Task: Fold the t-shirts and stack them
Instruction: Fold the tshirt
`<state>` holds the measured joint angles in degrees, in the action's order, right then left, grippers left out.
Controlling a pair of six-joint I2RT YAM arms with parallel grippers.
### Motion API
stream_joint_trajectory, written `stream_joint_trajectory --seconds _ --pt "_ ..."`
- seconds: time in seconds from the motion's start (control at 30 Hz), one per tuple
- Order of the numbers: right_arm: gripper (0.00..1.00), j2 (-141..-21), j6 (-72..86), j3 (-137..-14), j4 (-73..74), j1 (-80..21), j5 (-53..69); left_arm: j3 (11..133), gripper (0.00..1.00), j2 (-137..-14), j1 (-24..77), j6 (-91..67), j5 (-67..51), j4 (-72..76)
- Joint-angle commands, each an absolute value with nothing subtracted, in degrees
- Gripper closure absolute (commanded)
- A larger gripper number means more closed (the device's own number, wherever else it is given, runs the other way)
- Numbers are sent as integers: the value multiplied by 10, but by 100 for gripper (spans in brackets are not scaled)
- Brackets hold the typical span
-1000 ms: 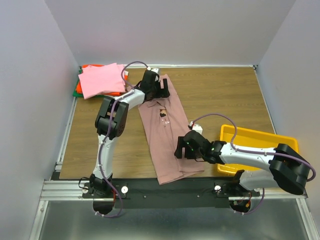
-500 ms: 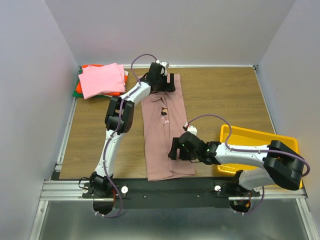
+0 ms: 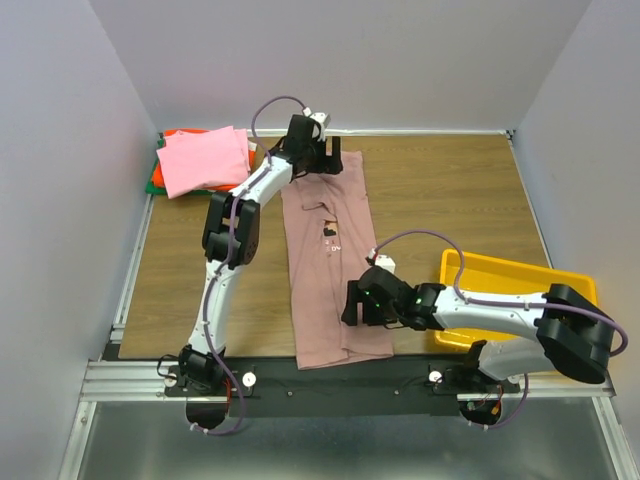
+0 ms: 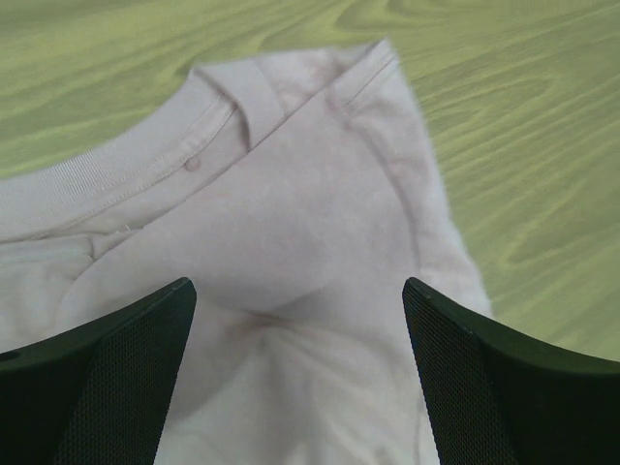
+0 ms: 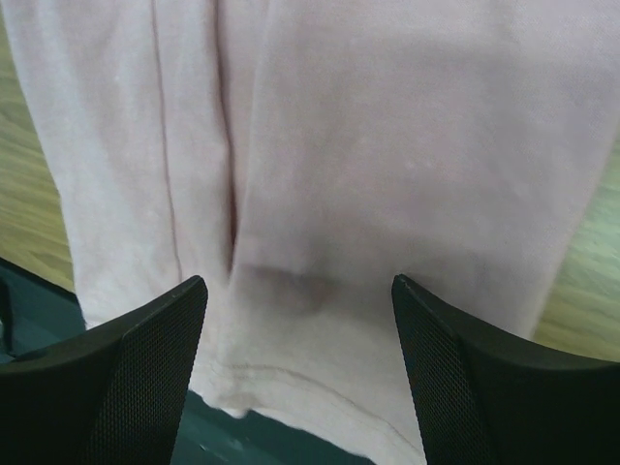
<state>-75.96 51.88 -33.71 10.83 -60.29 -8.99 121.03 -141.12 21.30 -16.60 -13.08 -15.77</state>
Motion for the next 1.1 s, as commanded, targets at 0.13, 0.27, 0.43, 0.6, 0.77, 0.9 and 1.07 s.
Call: stream_joint_trajectory --seconds 0.13,0.27,0.43,0.6,0.77,0.9,1.07 --pt "17 -659 513 -334 254 -608 -134 1027 5 -1111 286 -140 -20 -81" --pt "16 -614 520 -335 304 -609 -144 812 5 -962 321 -222 62 -36" --pt "20 -615 540 -340 373 -610 -127 581 7 -821 383 -299 143 -49" --pt "23 -585 556 -329 412 -610 -120 457 7 -735 449 -383 149 -91" --pt "30 -575 566 -304 410 -609 -92 382 9 -648 500 -474 156 -150" --pt "34 -577 562 -288 376 -609 -72 363 9 -602 528 -521 177 -220" --pt "40 -591 560 -276 361 -610 -60 326 9 -585 558 -548 148 -234"
